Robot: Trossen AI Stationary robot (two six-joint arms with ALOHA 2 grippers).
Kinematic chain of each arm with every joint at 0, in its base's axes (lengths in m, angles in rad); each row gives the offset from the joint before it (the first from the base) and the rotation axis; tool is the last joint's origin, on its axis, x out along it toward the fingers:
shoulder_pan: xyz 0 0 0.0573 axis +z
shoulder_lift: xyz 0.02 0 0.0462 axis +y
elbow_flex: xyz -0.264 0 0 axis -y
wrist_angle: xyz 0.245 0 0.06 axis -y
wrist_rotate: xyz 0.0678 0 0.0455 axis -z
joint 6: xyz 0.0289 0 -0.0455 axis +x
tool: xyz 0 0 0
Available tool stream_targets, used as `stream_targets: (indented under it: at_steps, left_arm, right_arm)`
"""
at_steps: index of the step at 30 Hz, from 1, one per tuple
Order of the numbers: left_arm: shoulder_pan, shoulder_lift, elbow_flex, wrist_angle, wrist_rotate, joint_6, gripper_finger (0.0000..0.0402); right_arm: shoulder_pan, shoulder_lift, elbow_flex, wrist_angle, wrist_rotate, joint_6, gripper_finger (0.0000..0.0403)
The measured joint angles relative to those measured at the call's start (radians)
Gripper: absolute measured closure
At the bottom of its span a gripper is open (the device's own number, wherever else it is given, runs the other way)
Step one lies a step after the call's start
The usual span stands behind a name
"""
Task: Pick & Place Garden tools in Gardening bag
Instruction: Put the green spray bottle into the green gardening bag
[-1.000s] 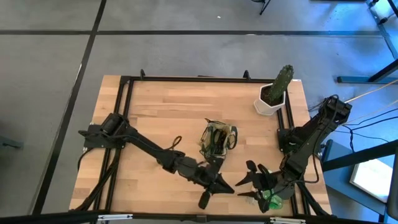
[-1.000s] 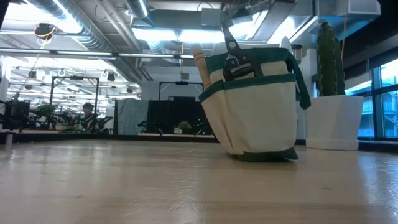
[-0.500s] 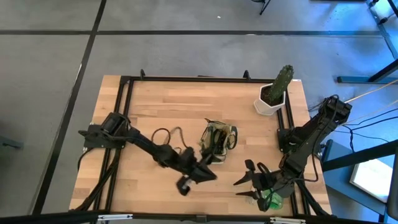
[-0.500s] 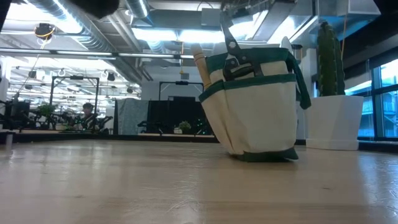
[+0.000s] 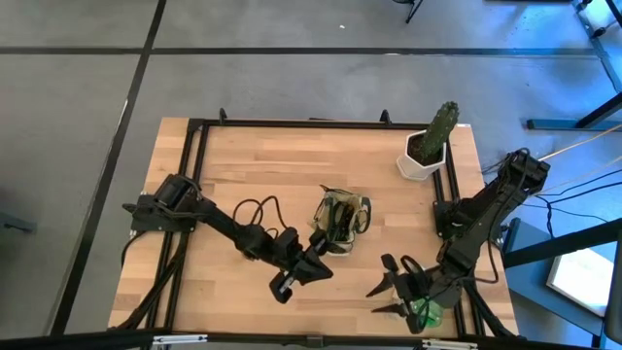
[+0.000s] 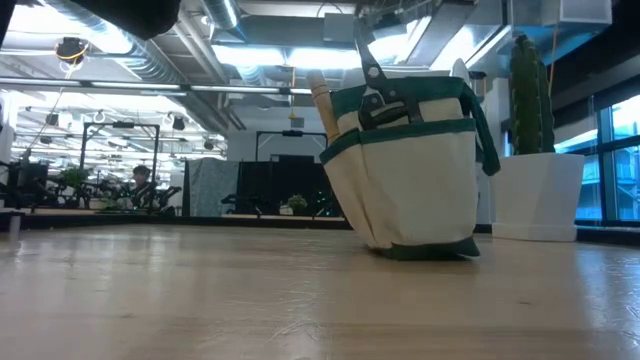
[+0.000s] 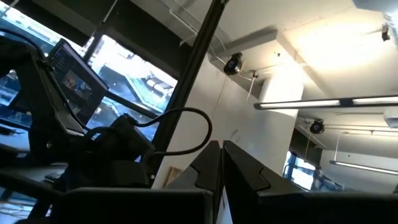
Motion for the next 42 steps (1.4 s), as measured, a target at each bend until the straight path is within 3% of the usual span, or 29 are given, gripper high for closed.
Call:
stream_targets:
  at_steps: [12,17,20,31,42]
  left_arm:
    - [0.0,0.0,0.0,-0.001,0.029,0.0,0.0386]
    - [0.0,0.0,0.0,-0.007,0.029,0.0,0.0386]
    - [0.0,0.0,0.0,-0.018,0.028,0.0,0.0386]
    - [-0.005,0.0,0.0,-0.017,0.027,-0.002,0.0386]
    - [-0.005,0.0,0.0,-0.017,0.031,-0.002,0.0386]
  right_arm:
    - [0.0,0.004,0.0,0.031,-0.08,0.047,0.0229]
    - [0.0,0.005,0.0,-0.048,0.024,0.342,0.0229]
    - [0.0,0.005,0.001,-0.118,0.028,0.489,0.0229]
    - [0.01,0.005,0.001,-0.566,-0.131,1.061,0.0229]
    - [0.01,-0.088,0.049,-0.859,-0.379,1.358,0.0229]
